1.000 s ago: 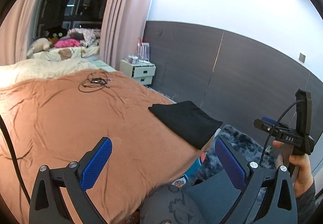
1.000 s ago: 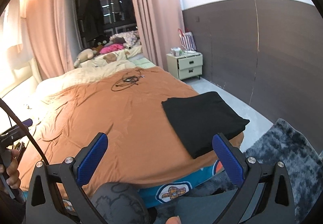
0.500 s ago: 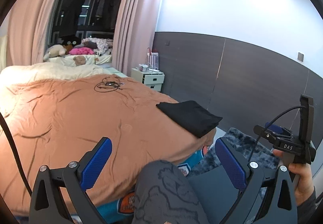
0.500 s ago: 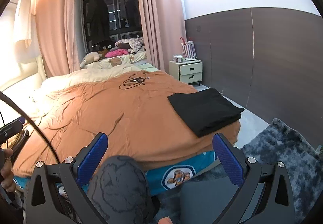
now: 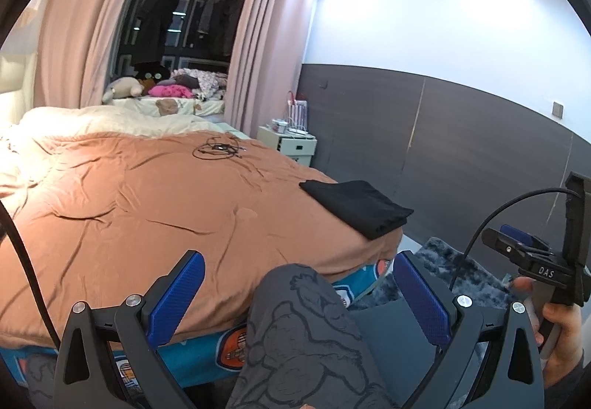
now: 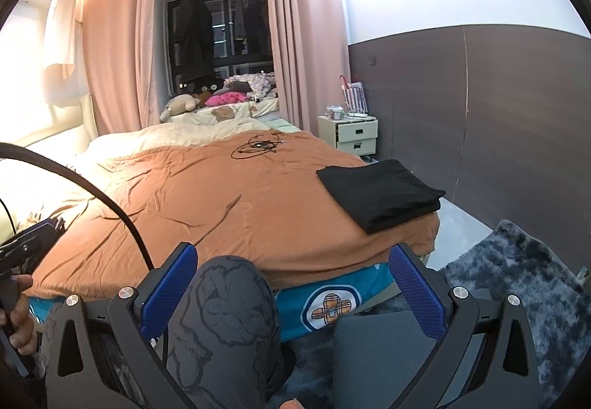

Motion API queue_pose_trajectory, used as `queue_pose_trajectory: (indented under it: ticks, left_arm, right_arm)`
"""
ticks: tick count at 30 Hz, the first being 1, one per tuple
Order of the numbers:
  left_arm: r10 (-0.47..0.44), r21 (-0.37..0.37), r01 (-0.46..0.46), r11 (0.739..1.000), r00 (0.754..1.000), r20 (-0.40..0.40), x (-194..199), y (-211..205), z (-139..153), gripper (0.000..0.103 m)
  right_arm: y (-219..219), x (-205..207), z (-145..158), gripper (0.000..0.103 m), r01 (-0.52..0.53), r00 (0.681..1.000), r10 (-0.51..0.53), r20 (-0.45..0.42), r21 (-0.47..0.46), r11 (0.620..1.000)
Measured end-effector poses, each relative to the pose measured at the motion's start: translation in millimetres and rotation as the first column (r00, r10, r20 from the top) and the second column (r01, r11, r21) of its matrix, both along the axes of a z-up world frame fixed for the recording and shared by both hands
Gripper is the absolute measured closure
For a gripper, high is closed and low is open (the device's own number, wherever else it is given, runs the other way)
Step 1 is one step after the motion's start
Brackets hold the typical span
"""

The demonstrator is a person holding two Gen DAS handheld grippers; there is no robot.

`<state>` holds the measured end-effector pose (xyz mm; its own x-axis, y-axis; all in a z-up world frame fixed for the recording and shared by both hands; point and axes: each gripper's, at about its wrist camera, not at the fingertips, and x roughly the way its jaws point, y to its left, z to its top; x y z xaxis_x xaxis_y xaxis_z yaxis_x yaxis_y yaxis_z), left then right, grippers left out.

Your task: Fold small clothes

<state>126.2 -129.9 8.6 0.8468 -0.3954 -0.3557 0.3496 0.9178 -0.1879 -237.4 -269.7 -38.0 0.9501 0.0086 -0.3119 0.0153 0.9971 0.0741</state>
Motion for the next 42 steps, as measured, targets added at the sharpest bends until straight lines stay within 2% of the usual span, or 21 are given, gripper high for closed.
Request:
queue_pose_trajectory:
  ticks: [11, 19, 42]
  left_arm:
    - [0.022, 0.001, -0.022, 1.0, 1.0, 0.019, -15, -5, 1, 0.0]
    - [0.033, 0.0, -0.033, 0.999, 0.999, 0.014, -16, -10, -1, 0.0]
    - [0.049, 0.012, -0.05, 0.999, 0.999, 0.017, -16, -2, -3, 0.001]
  right_arm:
    - [8, 0, -10, 0.0, -0.022, 1.0, 0.022, 0.003, 0.008, 1.0]
    - [13, -3, -10, 0.0, -0.026, 1.0, 0.026, 0.006, -0.016, 1.0]
    - [6, 0, -11, 0.0, -0.018, 1.0, 0.018, 0.008, -0.008, 1.0]
